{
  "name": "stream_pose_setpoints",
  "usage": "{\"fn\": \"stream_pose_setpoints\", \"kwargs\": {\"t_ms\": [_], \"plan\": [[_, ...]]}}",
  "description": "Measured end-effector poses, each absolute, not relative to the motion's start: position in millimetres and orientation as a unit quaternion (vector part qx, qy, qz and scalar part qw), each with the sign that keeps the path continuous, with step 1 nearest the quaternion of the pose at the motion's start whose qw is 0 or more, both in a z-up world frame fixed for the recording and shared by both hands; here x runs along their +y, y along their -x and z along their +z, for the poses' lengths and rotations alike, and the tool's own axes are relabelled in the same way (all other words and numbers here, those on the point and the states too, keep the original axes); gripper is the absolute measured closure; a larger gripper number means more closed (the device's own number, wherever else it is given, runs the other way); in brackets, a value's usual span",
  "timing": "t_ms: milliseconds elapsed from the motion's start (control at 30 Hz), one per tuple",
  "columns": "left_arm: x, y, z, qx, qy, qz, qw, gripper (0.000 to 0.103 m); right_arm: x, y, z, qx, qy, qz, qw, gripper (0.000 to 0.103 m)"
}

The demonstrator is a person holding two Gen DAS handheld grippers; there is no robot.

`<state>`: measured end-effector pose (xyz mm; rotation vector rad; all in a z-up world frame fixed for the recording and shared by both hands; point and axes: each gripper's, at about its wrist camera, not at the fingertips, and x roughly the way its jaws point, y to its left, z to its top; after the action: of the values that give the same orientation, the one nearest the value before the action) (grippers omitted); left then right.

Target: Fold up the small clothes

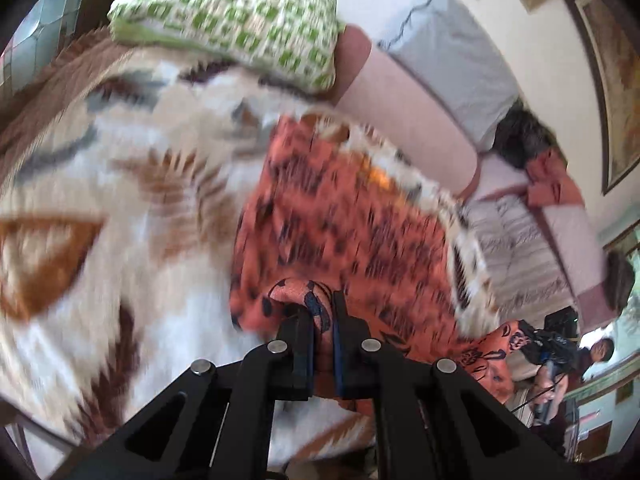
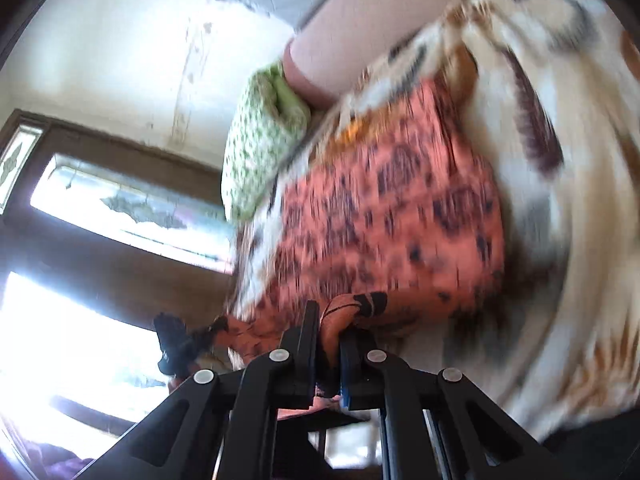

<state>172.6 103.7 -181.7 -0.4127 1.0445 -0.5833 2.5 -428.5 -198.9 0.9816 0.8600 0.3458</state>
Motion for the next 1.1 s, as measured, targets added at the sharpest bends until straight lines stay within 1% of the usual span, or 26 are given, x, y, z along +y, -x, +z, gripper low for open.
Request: {"fn": "stream_pose_setpoints", "kwargs": {"t_ms": [33,100,233,400,467,600,800,867,900,933,967,1000,1033,1067,1100], "plan": [[112.5,-181.2,-176.0,0.485,0.195,-0.273,0.807,0.096,-431.3,-13.7,-195.2,0.392,-0.455,0.153,0.785,0.094],[101.4,-214.4,-170.9,0.481,0.194,-0.271,0.811,0.096,-450.1,-49.0,-189.0,0.371,-0.463,0.136,0.793,0.094],[76.7,-302.0,-175.0,0.486,0.205,-0.254,0.810,0.096,-488.3,-113.6,-191.7,0.340,-0.490,0.113,0.795,0.094],[33.2,-393.9,-205.2,0.506,0.193,-0.229,0.809,0.096,-523.1,-207.9,-215.1,0.326,-0.520,0.073,0.786,0.094],[19.7,-420.4,-222.5,0.518,0.194,-0.219,0.804,0.096,-534.6,-245.3,-236.5,0.333,-0.533,0.056,0.776,0.095],[2.7,-454.4,-256.2,0.534,0.186,-0.198,0.801,0.096,-547.5,-296.4,-285.9,0.358,-0.540,0.008,0.762,0.095],[10.9,-473.8,-273.4,0.520,0.223,-0.182,0.804,0.095,-572.3,-312.1,-328.3,0.322,-0.595,-0.017,0.736,0.095],[13.4,-471.8,-281.3,0.529,0.229,-0.175,0.798,0.094,-576.1,-311.9,-342.3,0.325,-0.628,-0.022,0.707,0.094],[16.7,-467.3,-283.3,0.528,0.233,-0.173,0.798,0.091,-575.8,-310.3,-349.1,0.332,-0.642,-0.019,0.691,0.094],[21.9,-462.1,-283.0,0.525,0.241,-0.174,0.797,0.087,-575.6,-306.5,-353.4,0.337,-0.655,-0.014,0.676,0.093],[29.3,-456.0,-280.3,0.519,0.249,-0.169,0.800,0.075,-577.0,-301.7,-353.4,0.336,-0.659,-0.012,0.673,0.092],[38.8,-449.3,-274.6,0.508,0.256,-0.155,0.808,0.053,-579.4,-296.2,-351.5,0.332,-0.660,-0.013,0.674,0.090],[49.9,-440.8,-267.9,0.494,0.263,-0.139,0.817,0.042,-582.8,-286.2,-346.6,0.323,-0.661,-0.016,0.677,0.082],[58.3,-432.2,-260.8,0.477,0.272,-0.130,0.825,0.035,-587.5,-272.1,-337.8,0.307,-0.659,-0.026,0.686,0.076],[67.7,-421.1,-253.1,0.462,0.280,-0.123,0.833,0.035,-592.3,-262.0,-330.3,0.296,-0.655,-0.032,0.694,0.051]]}}
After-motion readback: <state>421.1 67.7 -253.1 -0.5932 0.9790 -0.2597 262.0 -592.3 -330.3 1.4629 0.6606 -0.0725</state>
